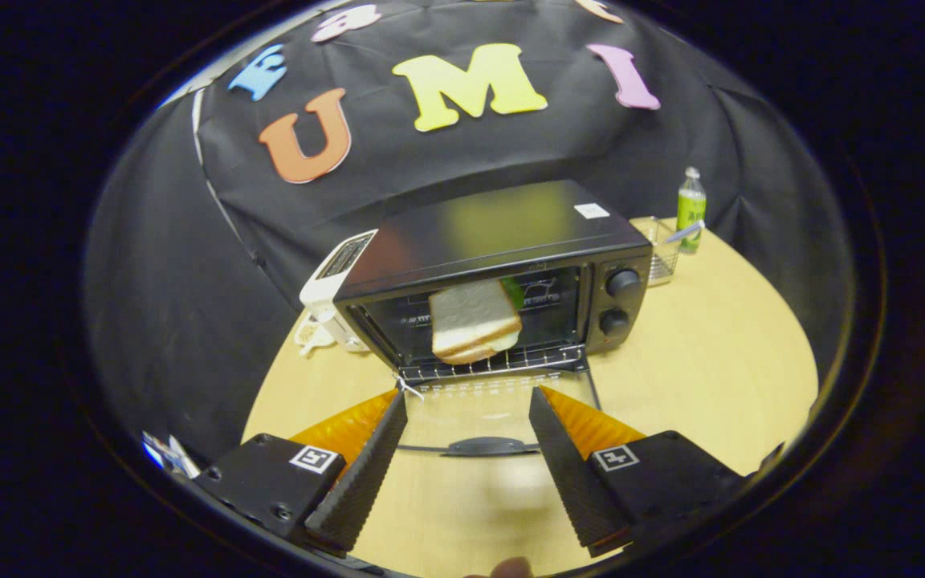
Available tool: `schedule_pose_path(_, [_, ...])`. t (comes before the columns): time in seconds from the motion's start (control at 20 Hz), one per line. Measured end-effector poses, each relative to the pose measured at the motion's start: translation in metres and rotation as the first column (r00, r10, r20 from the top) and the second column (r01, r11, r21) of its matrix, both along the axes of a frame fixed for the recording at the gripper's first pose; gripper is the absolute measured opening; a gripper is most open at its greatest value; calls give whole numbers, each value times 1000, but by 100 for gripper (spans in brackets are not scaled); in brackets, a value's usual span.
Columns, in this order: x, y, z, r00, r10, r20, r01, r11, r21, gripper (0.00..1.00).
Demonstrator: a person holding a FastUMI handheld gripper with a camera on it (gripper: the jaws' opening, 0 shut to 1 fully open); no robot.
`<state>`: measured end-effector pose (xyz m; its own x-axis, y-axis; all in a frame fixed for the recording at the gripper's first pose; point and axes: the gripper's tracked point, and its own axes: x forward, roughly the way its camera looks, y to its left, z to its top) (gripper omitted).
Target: Open the toaster oven, put the food inside, and close the toaster oven door.
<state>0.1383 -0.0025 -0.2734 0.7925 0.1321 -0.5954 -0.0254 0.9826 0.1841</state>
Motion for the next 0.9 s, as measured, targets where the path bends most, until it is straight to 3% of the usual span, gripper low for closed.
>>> schedule_pose_path(0.4, [-57,-9,-37,999,-33,-8,32,996,-77,100])
schedule_pose_path(0.9, [-30,9,-147,992,-50,-115,35,991,-128,100])
